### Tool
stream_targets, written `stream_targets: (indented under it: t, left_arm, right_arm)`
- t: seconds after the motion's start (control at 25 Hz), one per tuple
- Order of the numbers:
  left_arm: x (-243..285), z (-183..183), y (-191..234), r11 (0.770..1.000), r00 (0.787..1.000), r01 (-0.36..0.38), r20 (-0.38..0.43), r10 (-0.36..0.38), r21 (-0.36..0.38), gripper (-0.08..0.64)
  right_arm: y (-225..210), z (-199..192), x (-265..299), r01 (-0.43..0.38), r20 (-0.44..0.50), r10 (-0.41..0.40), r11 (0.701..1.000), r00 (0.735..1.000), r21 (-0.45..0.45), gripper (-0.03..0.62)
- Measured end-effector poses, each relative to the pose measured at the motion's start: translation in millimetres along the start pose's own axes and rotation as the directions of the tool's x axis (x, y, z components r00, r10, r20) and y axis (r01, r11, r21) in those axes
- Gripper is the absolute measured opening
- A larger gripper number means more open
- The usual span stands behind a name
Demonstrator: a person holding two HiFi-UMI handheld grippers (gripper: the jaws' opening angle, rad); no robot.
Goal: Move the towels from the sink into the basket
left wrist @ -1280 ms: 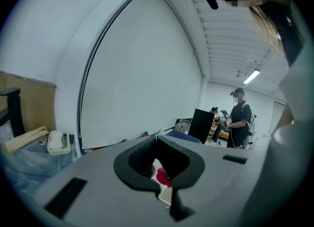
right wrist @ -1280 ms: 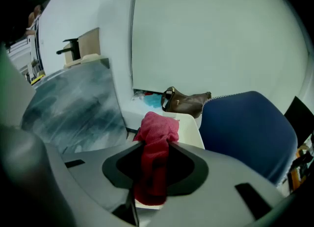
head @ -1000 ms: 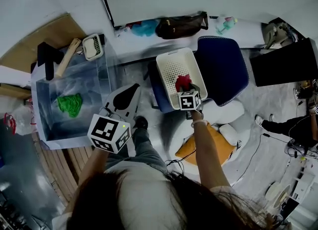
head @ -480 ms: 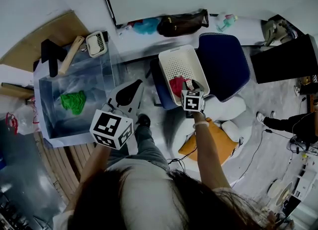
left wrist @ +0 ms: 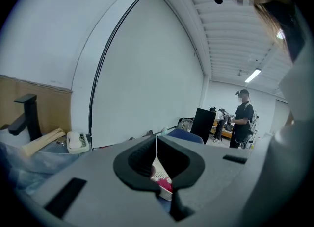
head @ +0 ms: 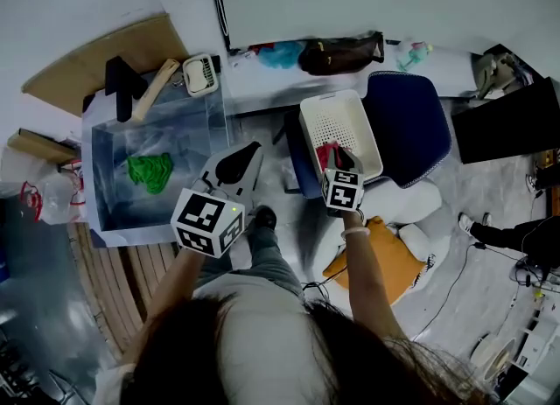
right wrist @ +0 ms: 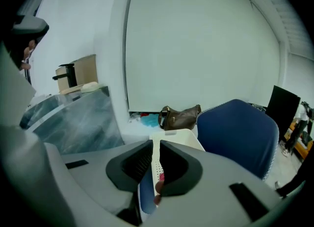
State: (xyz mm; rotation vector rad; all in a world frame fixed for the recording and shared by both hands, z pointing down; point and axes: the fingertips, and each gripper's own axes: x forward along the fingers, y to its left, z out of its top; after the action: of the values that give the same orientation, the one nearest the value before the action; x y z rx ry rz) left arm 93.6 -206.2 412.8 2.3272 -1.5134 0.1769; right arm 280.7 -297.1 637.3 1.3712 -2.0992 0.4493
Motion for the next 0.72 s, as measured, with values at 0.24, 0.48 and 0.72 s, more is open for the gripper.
stream_targets:
  t: [0.24, 0.48, 0.72]
  left_arm:
    - [-22.6, 1.5, 14.2, 1.0, 1.0, -0.012, 0.006, 0.012, -0.006, 0.009]
    - [-46.8, 5.4, 31.9, 1.0, 0.999, -0.026, 0.022, 0.026, -0.009, 0.011]
    - [-69.5, 7.6, 52.3, 0.999, 0.999, -0.032, 0.029, 0.032, -0.002, 0.009]
  right_arm:
    - [34.7, 21.5, -14.2, -0.011, 0.044, 0.011, 1.0, 0.999, -0.008, 0.056]
    - [65.9, 44.3, -31.5, -0.022, 0.101, 0.022, 1.0, 0.995, -0.002, 0.049]
    - [101.0, 66.8, -47.3, -0.036, 0.146, 0.036, 0.999, 0.989, -0.005, 0.04]
